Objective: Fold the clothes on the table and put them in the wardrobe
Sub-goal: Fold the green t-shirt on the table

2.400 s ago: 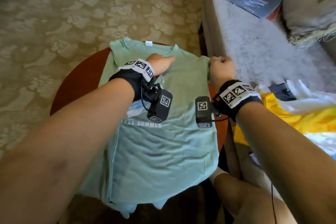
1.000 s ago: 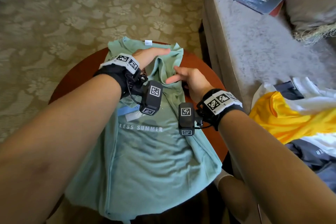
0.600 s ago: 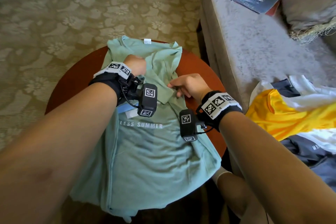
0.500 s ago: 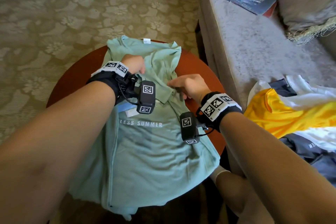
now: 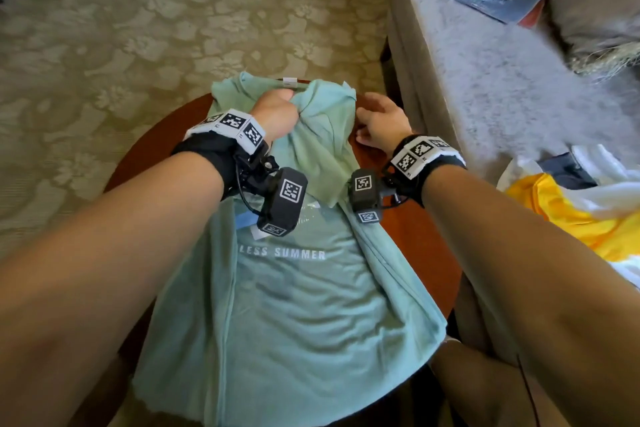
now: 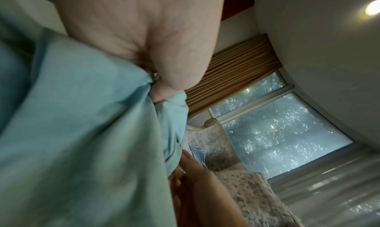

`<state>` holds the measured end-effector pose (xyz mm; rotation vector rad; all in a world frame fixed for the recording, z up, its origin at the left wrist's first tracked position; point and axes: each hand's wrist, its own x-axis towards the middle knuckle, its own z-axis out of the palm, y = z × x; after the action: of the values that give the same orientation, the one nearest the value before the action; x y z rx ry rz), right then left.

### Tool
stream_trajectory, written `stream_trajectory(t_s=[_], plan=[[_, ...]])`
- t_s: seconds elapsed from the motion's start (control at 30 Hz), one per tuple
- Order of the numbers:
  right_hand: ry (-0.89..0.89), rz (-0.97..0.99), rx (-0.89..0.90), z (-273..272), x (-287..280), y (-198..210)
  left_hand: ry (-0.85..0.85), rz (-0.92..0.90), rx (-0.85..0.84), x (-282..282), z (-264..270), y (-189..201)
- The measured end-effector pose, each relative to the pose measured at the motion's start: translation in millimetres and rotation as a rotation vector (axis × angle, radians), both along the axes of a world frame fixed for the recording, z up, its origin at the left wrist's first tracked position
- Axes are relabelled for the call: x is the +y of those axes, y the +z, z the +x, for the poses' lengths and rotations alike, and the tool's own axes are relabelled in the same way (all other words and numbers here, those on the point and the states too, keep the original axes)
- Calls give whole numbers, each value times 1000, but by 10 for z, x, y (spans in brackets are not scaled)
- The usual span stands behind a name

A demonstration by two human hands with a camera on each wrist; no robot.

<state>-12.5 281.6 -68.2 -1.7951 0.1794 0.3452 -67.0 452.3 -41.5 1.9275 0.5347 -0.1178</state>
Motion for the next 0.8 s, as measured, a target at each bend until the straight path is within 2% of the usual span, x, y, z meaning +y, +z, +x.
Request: stream_trajectory(t_s=[0.1,0.23,0.37,0.47,0.53,0.6,0.7,0.8], plan=[[-23,79,15,152,97,13,-44,-64,62,98,-37,-122],[-8,64,17,284,158,30,-80,-255,157,181,-159,-40],[-128,68,-20,359,131,70,-253,-242,226,210,-235,99],[-242,183,-98,438,159,165,-348,-234,308,288,-251,117],[-302,215,-121,501,185,221,-327,-206,302,320,-241,103],[-316,161,-136,556,195,205,-231,-149,255,349,-207,49],[-206,-25,-91,522,158,98,-63,97,106,379,-122,-60],[-140,-64,-15,407,46,1,9,196,-12,340,-58,-123]])
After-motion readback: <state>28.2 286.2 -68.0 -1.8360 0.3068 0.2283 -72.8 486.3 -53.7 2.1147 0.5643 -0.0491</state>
